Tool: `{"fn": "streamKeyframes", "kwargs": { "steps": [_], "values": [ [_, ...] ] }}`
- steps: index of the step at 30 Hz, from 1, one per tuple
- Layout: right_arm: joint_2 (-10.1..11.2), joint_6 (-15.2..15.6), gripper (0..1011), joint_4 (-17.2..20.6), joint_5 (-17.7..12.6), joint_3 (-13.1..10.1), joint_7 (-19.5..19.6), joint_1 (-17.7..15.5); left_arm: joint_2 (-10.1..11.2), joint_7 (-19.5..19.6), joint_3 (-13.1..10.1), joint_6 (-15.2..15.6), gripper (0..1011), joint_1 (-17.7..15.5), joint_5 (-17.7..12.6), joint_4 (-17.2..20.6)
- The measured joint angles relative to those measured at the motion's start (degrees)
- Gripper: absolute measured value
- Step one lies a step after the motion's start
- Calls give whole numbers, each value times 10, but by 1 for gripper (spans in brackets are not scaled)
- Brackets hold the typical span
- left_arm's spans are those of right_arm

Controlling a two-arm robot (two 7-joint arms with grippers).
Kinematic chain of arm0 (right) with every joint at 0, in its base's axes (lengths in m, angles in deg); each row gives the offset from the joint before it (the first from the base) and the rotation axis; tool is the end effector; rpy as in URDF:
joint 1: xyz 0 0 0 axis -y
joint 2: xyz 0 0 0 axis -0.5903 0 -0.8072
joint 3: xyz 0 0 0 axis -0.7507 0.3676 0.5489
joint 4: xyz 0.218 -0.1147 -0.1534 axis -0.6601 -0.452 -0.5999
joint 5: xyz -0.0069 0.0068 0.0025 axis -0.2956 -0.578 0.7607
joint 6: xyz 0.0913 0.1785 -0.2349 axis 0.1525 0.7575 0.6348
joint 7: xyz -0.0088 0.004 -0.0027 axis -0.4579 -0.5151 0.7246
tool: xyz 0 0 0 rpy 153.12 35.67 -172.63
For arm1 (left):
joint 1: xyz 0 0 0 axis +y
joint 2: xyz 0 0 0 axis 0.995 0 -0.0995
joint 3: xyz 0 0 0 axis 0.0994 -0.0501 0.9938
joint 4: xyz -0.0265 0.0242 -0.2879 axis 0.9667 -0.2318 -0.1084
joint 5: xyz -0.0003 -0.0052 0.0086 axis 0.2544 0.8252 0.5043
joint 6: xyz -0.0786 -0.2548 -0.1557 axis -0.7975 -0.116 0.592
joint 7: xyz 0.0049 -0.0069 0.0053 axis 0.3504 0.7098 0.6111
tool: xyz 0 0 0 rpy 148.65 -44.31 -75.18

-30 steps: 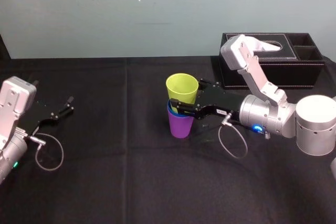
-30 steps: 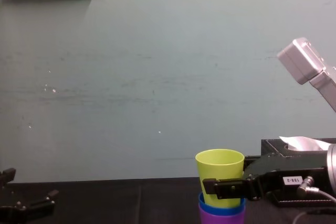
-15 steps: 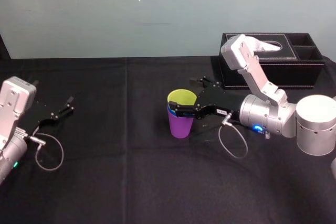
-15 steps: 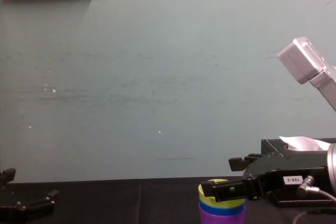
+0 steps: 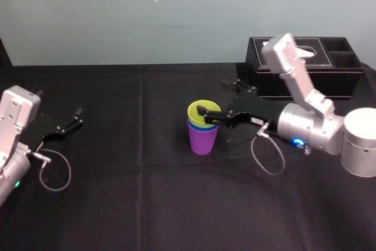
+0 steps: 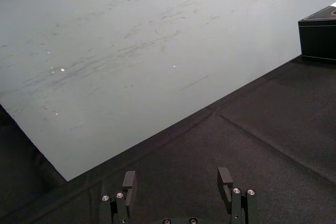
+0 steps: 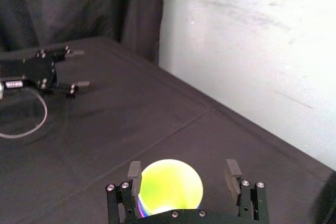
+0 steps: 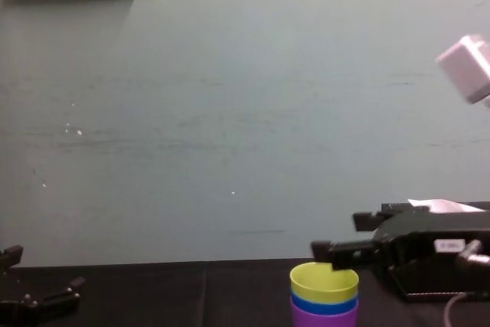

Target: Stack the three plastic cups sequentially using one hand.

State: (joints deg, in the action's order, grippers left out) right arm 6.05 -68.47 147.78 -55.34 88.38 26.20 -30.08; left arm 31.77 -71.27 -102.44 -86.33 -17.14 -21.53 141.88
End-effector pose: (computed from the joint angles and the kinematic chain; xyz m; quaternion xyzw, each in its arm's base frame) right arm 0.4130 -0.0245 -0.2239 -0.1320 -0.0251 -0.3579 0.9241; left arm 0.3581 0.0828 -0.3023 0.1415 -0.1324 0.5799 0.7913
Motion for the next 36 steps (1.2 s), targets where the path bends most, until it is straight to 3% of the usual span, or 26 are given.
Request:
{"fn": "streamKeyframes", "kwargs": {
  "steps": [6, 14, 29, 36],
  "values": [
    [19, -12, 1004, 29, -27, -44, 19, -36, 0, 0, 0, 0, 1010, 0, 0, 0],
    [42, -37, 1004, 33, -37, -87, 40, -71, 0, 0, 0, 0, 1010, 0, 0, 0],
    [57, -71, 1004, -33, -2, -110, 43, -100, 0, 0, 0, 0, 1010, 0, 0, 0],
    [57, -71, 1004, -29, -3, -111, 43, -100, 0, 0, 0, 0, 1010, 0, 0, 0]
  ]
}}
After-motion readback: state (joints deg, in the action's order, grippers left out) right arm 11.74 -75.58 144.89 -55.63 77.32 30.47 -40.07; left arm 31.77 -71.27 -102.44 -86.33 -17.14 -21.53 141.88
